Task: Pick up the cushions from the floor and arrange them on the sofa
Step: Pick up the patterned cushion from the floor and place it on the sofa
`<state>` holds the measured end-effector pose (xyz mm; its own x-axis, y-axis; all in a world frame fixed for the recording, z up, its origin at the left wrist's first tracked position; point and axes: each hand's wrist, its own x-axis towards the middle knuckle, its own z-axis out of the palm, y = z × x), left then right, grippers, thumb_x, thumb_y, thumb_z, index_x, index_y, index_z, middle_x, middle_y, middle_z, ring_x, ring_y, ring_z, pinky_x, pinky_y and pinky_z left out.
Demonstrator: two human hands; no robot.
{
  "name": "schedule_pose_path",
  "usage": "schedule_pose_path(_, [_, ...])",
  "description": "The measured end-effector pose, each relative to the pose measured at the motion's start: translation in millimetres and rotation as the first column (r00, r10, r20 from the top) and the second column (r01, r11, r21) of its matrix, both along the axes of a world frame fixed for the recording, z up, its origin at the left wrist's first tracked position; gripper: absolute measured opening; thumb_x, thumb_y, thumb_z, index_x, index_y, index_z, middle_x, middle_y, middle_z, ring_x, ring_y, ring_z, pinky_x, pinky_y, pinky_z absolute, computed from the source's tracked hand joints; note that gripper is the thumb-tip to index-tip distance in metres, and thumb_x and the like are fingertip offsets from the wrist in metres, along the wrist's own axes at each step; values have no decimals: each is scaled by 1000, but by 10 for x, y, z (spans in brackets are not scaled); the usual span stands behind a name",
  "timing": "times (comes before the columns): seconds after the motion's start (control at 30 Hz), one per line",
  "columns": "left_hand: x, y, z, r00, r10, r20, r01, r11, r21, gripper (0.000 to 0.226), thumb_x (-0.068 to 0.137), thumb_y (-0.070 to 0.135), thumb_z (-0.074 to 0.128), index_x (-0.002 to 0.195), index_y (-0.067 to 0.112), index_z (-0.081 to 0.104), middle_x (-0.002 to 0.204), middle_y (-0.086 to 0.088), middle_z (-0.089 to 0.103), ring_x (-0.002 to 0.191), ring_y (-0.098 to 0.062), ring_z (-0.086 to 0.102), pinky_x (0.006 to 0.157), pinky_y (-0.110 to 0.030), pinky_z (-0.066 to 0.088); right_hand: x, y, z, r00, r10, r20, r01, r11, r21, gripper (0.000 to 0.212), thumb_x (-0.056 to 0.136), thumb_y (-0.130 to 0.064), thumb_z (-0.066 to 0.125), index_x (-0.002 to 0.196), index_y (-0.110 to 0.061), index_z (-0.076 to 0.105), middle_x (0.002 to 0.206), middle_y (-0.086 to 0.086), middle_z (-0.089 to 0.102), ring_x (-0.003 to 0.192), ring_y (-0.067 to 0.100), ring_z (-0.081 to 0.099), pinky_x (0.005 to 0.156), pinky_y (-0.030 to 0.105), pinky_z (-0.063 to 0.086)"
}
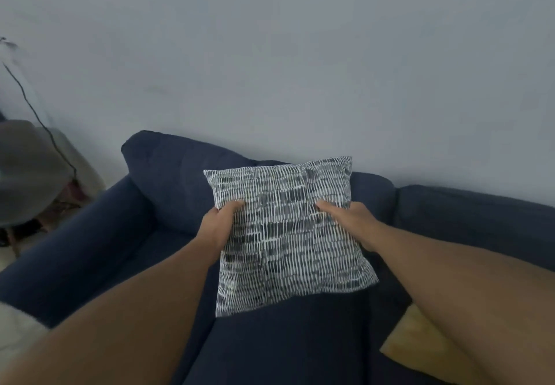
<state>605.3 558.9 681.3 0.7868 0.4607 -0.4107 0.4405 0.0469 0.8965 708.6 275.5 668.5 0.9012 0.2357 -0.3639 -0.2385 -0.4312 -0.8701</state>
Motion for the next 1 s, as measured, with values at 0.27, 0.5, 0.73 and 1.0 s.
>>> schedule_pose_path(0.27, [595,-297,-230,997,-78,-16,77,997,-29,41,104,43,57,131,14,65,109,1,72,93,-19,67,66,-32,46,131,-548,-396,961,-258,-95,261,965,25,132,40,-98,78,143,-17,64,136,5,70,117,30,68,100,46,54])
schedule_pose_path(0.5, [963,-400,-564,979,-195,-67,187,977,-106,47,102,47,58,138,17,61,124,-5,72,99,-25,69,67,-35,49,367,-781,-1367,893,-411,-181,431,898,88,146,34,-93,86,159,-29,43,159,-1,53,139,33,56,113,60,46])
schedule_pose_path(0.73, [1200,-133,-968,954,-282,-103,260,948,-185,69,84,62,69,138,21,62,125,-5,75,107,-33,73,96,-57,59,-38,-408,-1034,802,-537,-259,585,793,168,113,66,-53,99,154,-26,33,144,3,57,126,30,60,109,57,48])
schedule_pose_path(1.0, [1271,132,-1645,925,-352,-144,311,917,-249,117,57,79,85,151,19,48,142,-7,66,121,-36,68,101,-63,55,-92,-289,-1603,774,-598,-208,619,784,47,135,45,-60,102,156,-30,31,148,-2,57,133,32,59,111,62,48])
